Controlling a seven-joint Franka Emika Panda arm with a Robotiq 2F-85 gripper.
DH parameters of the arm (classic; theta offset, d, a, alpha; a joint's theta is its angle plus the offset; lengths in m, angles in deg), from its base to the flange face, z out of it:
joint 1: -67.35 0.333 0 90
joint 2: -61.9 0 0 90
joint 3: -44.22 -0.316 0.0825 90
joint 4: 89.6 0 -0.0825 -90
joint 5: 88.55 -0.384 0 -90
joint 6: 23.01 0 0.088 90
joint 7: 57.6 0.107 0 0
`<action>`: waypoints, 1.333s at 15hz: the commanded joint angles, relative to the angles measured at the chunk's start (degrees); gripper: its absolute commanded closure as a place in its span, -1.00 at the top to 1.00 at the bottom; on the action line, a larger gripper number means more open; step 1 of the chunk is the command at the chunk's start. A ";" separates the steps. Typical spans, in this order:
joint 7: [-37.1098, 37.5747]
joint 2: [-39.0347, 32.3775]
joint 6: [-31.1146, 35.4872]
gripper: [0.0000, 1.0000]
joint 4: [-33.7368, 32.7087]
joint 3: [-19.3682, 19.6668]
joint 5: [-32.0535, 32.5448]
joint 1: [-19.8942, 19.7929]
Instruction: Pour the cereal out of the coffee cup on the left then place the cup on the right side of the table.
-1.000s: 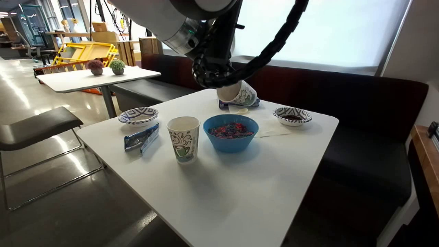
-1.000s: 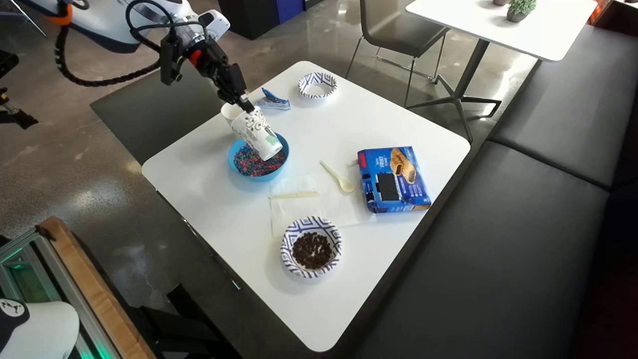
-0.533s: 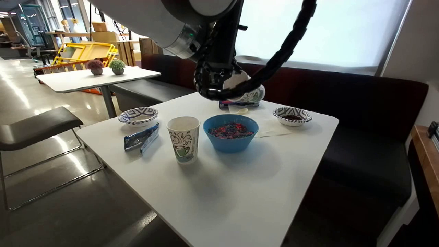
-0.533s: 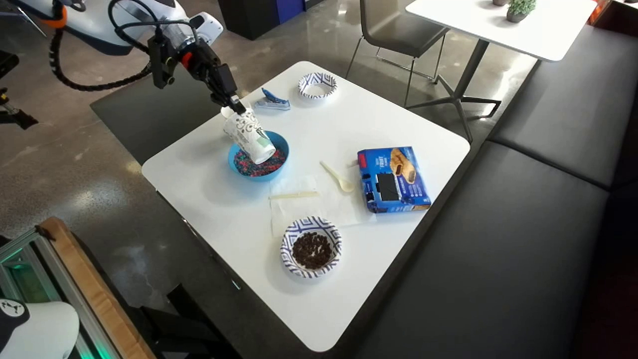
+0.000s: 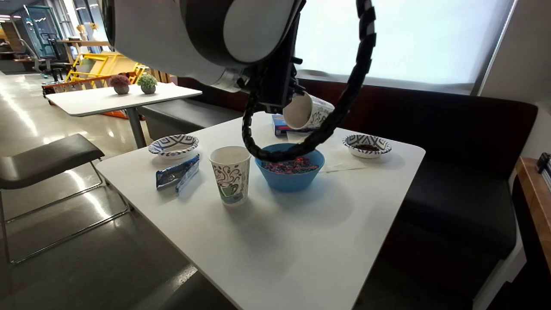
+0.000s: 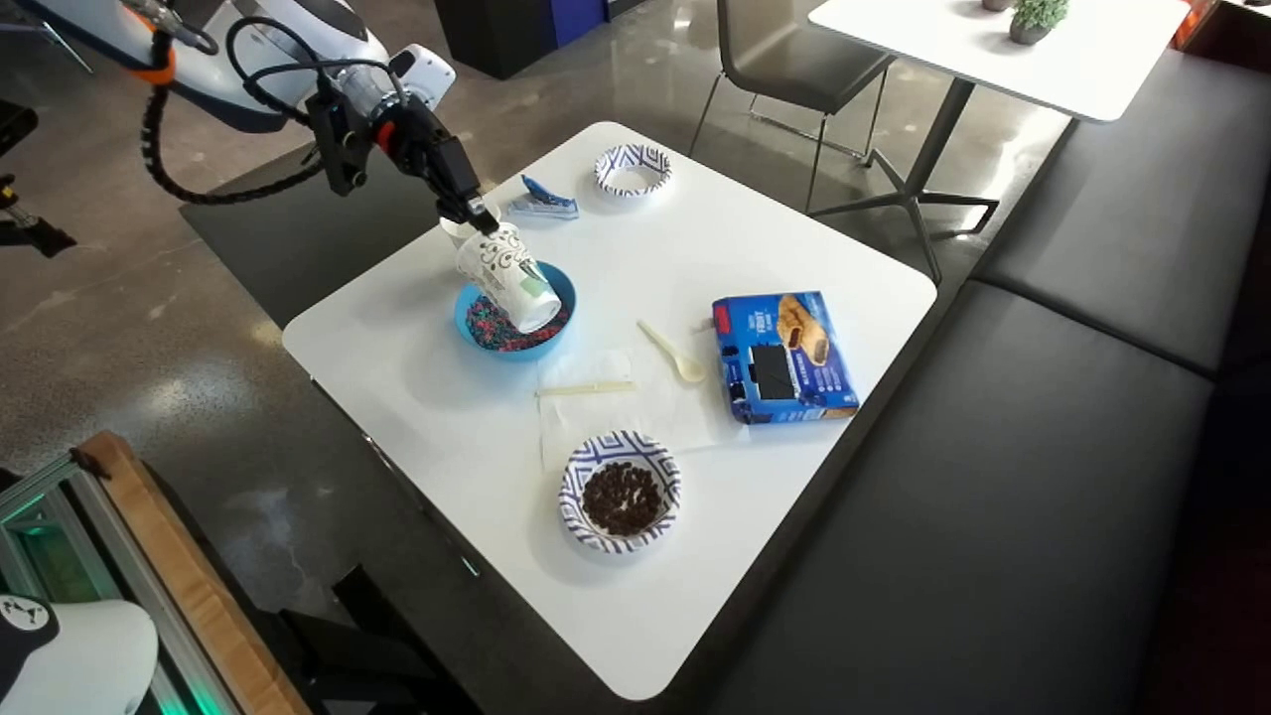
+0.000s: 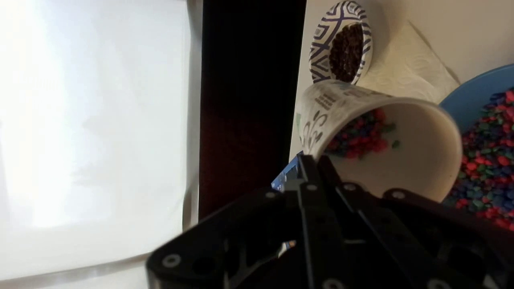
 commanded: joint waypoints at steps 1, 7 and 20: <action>1.99 -5.95 -4.88 -0.98 -5.83 0.81 2.26 1.29; 1.90 -11.36 -14.92 -0.98 -11.26 1.16 4.31 3.27; 1.77 -20.07 -20.38 -0.98 -16.18 0.84 15.03 4.15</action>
